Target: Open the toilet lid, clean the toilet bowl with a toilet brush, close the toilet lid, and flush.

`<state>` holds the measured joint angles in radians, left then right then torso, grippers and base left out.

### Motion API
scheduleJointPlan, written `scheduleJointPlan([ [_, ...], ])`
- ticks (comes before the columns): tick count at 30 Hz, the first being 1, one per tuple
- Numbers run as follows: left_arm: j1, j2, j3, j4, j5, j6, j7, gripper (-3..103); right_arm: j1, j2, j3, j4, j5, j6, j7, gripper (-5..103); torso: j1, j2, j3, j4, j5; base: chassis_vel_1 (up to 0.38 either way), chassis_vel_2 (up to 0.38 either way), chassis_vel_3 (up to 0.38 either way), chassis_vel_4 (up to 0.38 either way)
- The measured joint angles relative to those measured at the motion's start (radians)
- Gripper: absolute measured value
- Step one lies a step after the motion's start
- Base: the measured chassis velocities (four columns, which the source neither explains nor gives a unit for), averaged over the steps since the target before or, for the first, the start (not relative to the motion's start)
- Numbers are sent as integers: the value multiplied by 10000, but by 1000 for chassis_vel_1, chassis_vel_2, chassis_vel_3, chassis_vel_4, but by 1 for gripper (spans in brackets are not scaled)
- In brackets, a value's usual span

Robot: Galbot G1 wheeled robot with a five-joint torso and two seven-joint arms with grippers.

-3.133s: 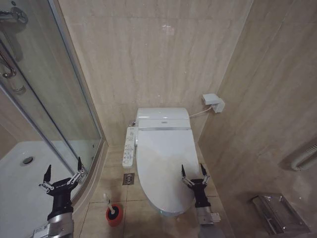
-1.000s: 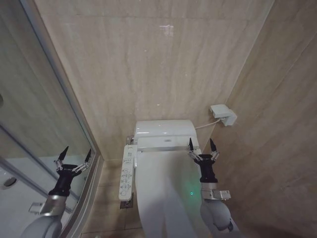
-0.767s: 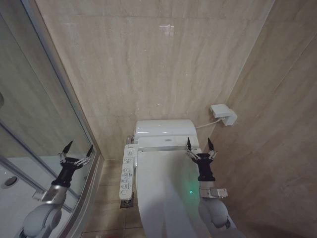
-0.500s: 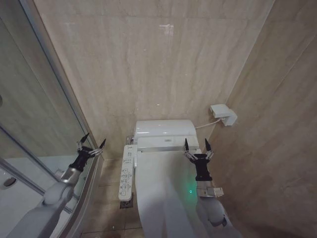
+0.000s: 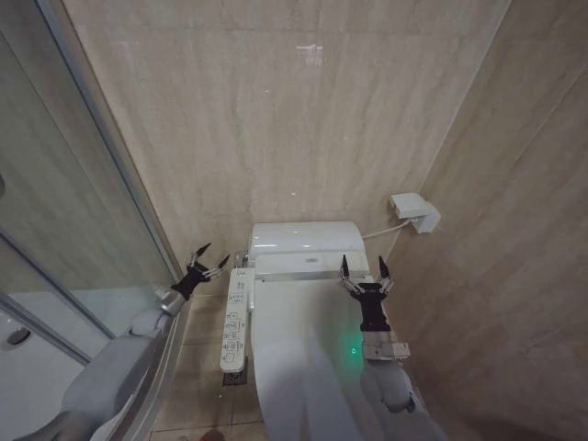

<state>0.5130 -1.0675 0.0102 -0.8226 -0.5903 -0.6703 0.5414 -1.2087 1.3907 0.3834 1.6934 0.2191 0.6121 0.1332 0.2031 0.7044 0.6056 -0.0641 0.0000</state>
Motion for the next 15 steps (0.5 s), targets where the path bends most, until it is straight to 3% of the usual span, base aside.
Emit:
scheduleJointPlan([
  [1, 0, 0, 0, 0, 0, 0, 0, 96, 0, 0, 0, 0, 0, 0, 0, 100, 0, 0, 0, 0, 0, 0, 0, 0, 0],
  [2, -153, -24, 63, 164, 97, -36, 188, 72, 6, -15, 17, -20, 26, 0, 1, 100, 0, 0, 0, -1, 0, 0, 0, 0, 0],
  [7, -859, 174, 481, 793, 717, -156, 1084, 72, 15, -48, 62, -69, 115, 5, 1, 100, -1, 0, -1, 4, 2, 0, 0, 0, 0],
  [8, -955, 227, 521, 876, 761, -181, 1289, 45, 11, -41, 60, -69, 117, 7, 2, 100, -1, 0, -1, 3, 2, 0, 0, 0, 0],
  [15, -1265, 535, 930, 1133, 798, -227, 2024, 45, -10, 0, 48, -71, 122, 33, 1, 100, -2, 0, -2, 5, 1, 0, 0, 0, 0],
])
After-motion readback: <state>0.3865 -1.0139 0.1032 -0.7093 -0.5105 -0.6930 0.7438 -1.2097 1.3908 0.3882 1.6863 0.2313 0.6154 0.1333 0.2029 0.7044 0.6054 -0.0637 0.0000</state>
